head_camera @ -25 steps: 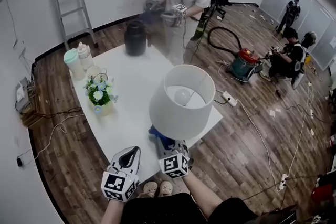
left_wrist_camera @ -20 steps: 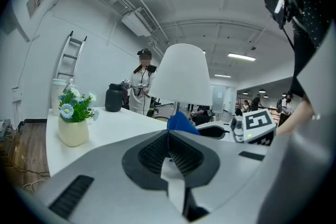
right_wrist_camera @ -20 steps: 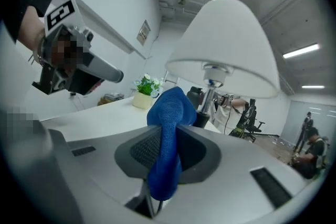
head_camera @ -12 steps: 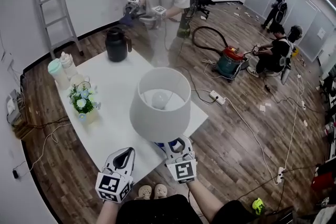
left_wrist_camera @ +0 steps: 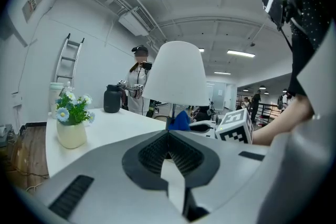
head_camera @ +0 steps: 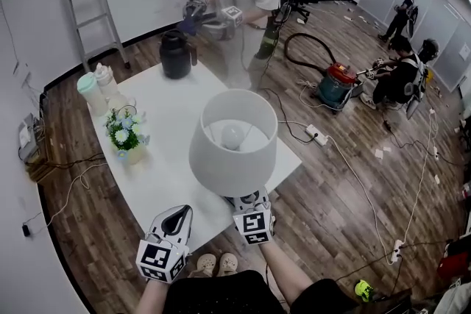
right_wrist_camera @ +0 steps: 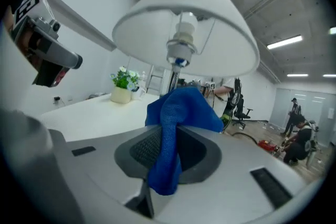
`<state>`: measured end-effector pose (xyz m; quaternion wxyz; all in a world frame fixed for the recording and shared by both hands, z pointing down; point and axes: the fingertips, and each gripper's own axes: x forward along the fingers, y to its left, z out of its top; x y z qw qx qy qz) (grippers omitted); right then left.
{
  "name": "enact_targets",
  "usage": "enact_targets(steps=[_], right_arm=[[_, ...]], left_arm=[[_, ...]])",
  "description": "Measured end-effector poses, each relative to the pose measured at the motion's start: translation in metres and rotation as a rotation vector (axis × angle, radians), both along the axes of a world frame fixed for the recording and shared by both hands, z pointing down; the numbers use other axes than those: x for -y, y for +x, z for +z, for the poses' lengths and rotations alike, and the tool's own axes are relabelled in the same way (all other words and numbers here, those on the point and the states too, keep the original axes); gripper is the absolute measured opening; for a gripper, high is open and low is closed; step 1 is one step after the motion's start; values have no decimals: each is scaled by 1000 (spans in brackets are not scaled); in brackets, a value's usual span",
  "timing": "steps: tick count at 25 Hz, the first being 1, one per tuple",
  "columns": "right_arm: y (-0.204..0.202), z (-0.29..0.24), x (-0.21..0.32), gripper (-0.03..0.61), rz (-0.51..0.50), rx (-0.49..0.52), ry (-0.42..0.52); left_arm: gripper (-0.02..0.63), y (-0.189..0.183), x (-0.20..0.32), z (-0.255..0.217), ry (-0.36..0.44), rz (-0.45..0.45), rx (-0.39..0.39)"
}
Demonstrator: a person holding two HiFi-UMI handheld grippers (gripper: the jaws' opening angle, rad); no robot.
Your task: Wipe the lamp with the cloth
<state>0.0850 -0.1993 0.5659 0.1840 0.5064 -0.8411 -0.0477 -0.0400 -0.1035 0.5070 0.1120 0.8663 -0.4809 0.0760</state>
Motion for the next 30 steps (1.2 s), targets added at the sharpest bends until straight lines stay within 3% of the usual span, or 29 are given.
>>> enact_targets(steps=[5,8,15,18,23,26,30], right_arm=[[11,38,-4,75,-2,-59,-126],[15,33,-4,75,-34,-9,-127],[51,-35,18,75,-222,492,-50],[61,-54,39,75,-326,596,-60],[46,-55,65,75,-520,748,-157],[21,-48,69,75,-632,760,-218],[-5,-29,71,75,-684,654,-288]], left_arm=[[12,2,-1,3,-5,-5,0],[12,5,0,4,-9,2,2],[12,8,3,5,-10,13,15],[11,5,4,4,-15,5,26],[11,-5,1,5,-31,-22,52],[11,-13,1,8,-47,-40,67],[11,-16,7,11,-59,-56,73]])
